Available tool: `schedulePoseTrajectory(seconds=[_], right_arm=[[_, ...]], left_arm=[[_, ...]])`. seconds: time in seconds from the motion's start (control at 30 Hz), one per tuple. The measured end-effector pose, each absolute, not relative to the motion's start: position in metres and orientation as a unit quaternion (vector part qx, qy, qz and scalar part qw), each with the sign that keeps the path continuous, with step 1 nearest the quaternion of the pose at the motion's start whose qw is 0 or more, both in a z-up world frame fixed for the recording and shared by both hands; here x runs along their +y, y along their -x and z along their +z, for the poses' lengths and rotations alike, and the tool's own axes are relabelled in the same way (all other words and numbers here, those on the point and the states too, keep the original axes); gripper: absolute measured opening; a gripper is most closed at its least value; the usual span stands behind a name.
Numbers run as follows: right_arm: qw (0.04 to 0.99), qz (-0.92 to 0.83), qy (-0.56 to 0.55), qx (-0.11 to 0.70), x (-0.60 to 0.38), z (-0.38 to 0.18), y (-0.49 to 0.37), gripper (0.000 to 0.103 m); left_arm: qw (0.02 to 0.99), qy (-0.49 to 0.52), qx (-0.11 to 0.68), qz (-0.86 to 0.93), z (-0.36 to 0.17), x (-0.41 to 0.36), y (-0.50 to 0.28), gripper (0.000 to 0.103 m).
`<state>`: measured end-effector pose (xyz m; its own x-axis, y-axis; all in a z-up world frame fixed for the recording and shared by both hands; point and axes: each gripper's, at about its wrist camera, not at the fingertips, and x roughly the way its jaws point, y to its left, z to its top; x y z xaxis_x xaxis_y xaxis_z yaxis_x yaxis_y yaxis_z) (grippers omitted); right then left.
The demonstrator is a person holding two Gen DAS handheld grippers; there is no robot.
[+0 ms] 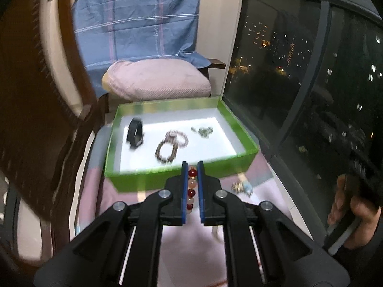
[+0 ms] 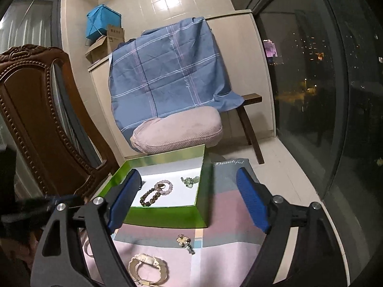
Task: Organize jewelry
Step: 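Carry the red bead bracelet into the green box and open the left tool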
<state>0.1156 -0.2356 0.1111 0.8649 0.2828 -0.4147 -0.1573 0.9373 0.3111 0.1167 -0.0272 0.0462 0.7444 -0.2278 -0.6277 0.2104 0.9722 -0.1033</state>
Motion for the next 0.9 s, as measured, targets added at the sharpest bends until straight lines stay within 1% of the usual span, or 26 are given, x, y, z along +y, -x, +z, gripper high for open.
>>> schedulePoseTrajectory(seconds=[0.13, 0.17, 0.2, 0.23, 0.27, 0.43, 0.57, 0.67, 0.77, 0.8, 0.83, 0.9], right_arm=[[0.951, 0.107, -0.155, 0.245, -0.247, 0.106, -0.120, 0.081], [0.950, 0.105, -0.159, 0.248, -0.249, 0.105, -0.122, 0.081], [0.948, 0.101, -0.164, 0.252, -0.251, 0.104, -0.124, 0.081], [0.947, 0.100, -0.169, 0.253, -0.254, 0.103, -0.125, 0.081], [0.947, 0.099, -0.171, 0.253, -0.255, 0.104, -0.126, 0.081], [0.950, 0.098, -0.163, 0.246, -0.255, 0.105, -0.123, 0.081], [0.951, 0.103, -0.152, 0.249, -0.251, 0.105, -0.121, 0.081], [0.952, 0.106, -0.138, 0.253, -0.247, 0.104, -0.119, 0.081], [0.954, 0.107, -0.116, 0.256, -0.241, 0.104, -0.115, 0.081], [0.954, 0.107, -0.112, 0.258, -0.239, 0.104, -0.115, 0.081], [0.954, 0.107, -0.106, 0.259, -0.238, 0.104, -0.113, 0.081], [0.955, 0.107, -0.091, 0.261, -0.234, 0.105, -0.108, 0.081]], left_arm=[[0.935, 0.011, 0.331, -0.127, 0.074, -0.050, -0.161, 0.008], [0.937, 0.007, 0.326, -0.124, 0.082, -0.056, -0.174, 0.013], [0.936, 0.007, 0.328, -0.126, 0.084, -0.058, -0.182, 0.048], [0.934, 0.010, 0.335, -0.127, 0.086, -0.060, -0.190, 0.073], [0.935, 0.013, 0.334, -0.120, 0.087, -0.060, -0.194, 0.095], [0.943, -0.002, 0.315, -0.110, 0.086, -0.045, -0.162, 0.094], [0.950, 0.005, 0.302, -0.083, 0.074, -0.013, -0.118, 0.095], [0.954, 0.017, 0.294, -0.062, 0.058, 0.013, -0.081, 0.095], [0.957, 0.036, 0.286, -0.036, 0.038, 0.039, -0.060, 0.095], [0.955, 0.048, 0.292, -0.027, 0.031, 0.046, -0.058, 0.095], [0.947, 0.061, 0.314, -0.019, 0.022, 0.054, -0.061, 0.095], [0.943, 0.072, 0.323, -0.028, 0.016, 0.062, -0.065, 0.091]])
